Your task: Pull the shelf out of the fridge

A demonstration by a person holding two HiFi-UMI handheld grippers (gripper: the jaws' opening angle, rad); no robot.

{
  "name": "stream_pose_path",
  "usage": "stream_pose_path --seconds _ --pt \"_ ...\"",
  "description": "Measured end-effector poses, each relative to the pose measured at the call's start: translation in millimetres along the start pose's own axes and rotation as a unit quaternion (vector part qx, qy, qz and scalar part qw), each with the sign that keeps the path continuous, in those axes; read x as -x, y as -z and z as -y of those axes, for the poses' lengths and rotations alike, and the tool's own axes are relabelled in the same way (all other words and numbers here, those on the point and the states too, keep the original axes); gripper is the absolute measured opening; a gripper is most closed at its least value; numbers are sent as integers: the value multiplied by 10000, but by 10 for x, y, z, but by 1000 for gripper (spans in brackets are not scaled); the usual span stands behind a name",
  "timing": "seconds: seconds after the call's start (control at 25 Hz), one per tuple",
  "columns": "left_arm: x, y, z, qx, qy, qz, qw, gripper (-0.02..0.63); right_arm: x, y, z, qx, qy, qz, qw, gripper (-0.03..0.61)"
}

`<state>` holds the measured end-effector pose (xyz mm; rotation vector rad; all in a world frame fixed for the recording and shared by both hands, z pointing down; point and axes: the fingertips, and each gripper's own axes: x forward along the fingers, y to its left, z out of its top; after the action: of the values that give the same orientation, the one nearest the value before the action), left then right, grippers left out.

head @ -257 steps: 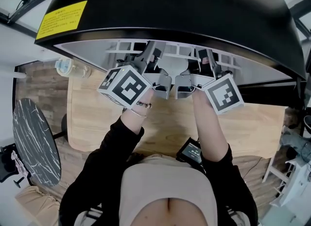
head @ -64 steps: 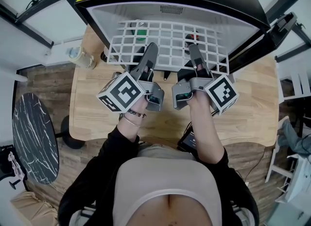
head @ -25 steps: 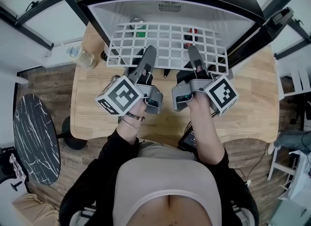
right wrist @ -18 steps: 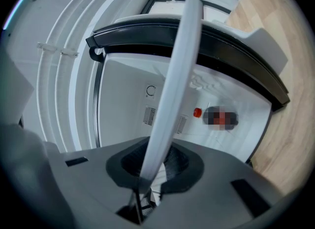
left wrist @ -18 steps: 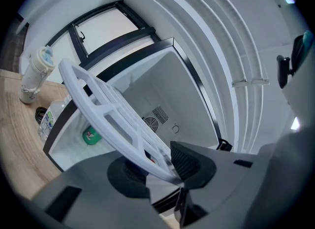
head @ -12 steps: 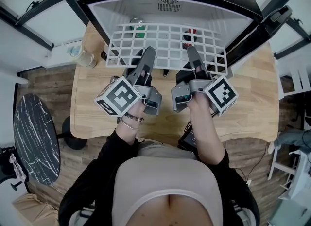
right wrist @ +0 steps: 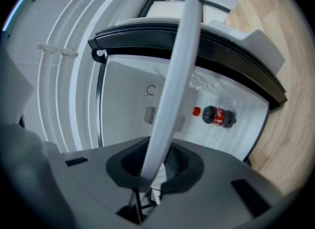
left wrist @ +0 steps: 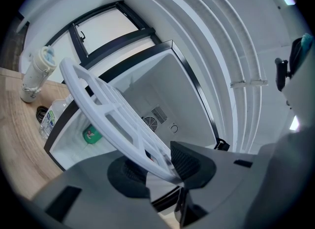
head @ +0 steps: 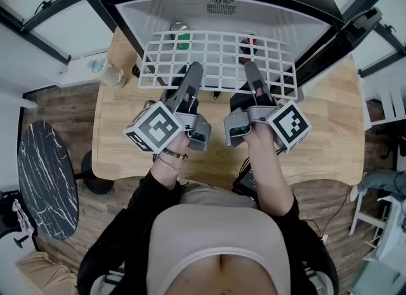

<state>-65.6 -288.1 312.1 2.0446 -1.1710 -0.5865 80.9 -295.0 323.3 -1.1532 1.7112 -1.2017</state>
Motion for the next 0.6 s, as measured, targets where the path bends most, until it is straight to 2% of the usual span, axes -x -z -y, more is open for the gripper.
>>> stream_pose_path --seconds 0.6 --pt "66 30 6 37 -27 -5 10000 126 72 23 -5 -36 19 5 10000 69"
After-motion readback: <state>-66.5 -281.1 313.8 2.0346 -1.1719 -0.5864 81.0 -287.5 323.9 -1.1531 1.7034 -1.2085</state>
